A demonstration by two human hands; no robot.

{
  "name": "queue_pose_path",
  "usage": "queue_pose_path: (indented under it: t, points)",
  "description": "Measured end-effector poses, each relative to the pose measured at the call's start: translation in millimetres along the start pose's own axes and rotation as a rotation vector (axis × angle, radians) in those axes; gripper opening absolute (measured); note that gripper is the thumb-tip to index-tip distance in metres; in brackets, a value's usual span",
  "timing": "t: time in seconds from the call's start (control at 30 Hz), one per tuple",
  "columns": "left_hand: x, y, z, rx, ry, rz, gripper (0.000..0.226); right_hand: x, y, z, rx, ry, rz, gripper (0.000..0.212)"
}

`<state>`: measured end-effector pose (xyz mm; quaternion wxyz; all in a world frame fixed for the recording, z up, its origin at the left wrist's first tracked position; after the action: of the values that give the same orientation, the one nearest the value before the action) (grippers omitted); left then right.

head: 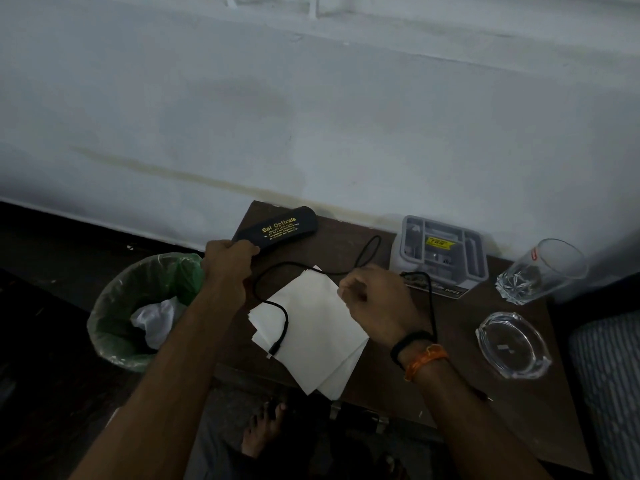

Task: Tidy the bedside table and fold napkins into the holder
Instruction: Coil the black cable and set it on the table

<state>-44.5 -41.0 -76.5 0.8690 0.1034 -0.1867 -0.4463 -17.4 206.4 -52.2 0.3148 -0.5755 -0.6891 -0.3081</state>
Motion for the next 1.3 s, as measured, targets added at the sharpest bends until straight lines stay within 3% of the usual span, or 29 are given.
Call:
queue_pose_path:
  t: [0.07,0.13,0.2,0.27,0.4,0.5,0.63,0.7,0.8,1.03,1.17,1.3]
  points:
    - [8,1,4,-0.205,-0.283,-0.021,0.026,-4,-3,-5,0.054,0.047,-0.001,0.008]
    - [12,3,4,-0.387,-0.637,-0.119,0.043,-7,-6,-11,0.059,0.042,-0.025,0.01]
    - [13,3,-4,-0.395,-0.855,-0.258,0.075,-12,-7,-17,0.059,0.036,-0.048,0.01]
    - [14,2,-13,-0.339,-0.936,-0.341,0.082,-16,-8,-21,0.064,0.025,-0.05,0.009]
    - [12,0,-14,-0.255,-0.953,-0.394,0.038,-22,-7,-27,0.07,0.029,-0.068,0.01]
    - [11,-1,-10,-0.289,-0.993,-0.379,0.023,-22,-6,-27,0.072,0.038,-0.068,0.009]
    - [13,6,3,-0.373,-0.798,-0.294,0.02,-18,-4,-25,0.084,0.045,-0.044,0.009]
    - [10,15,14,-0.381,-0.636,-0.328,0.021,-13,-1,-22,0.107,0.034,0.011,0.01]
    - [3,38,36,-0.267,-0.328,-0.482,0.016,-6,3,-19,0.136,0.016,0.143,0.019]
    - [0,61,69,-0.267,0.005,-0.768,0.014,17,17,-21,0.194,-0.046,0.366,0.04]
    - [-13,83,75,-0.215,0.087,-0.976,0.02,29,28,-25,0.258,-0.054,0.42,0.054]
    - [-29,109,77,-0.254,0.052,-1.227,0.014,37,41,-31,0.396,-0.004,0.442,0.046]
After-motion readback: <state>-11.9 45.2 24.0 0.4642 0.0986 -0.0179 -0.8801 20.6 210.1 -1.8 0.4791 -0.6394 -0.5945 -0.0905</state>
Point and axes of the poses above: each hand's wrist, its own y-axis away from the middle knuckle, its own x-axis out of the back of the hand, z = x × y, the point moved 3 cm from there along -y, towards the middle knuckle, and after that the axes turned 6 degrees about -x, right-handed, at the moved point
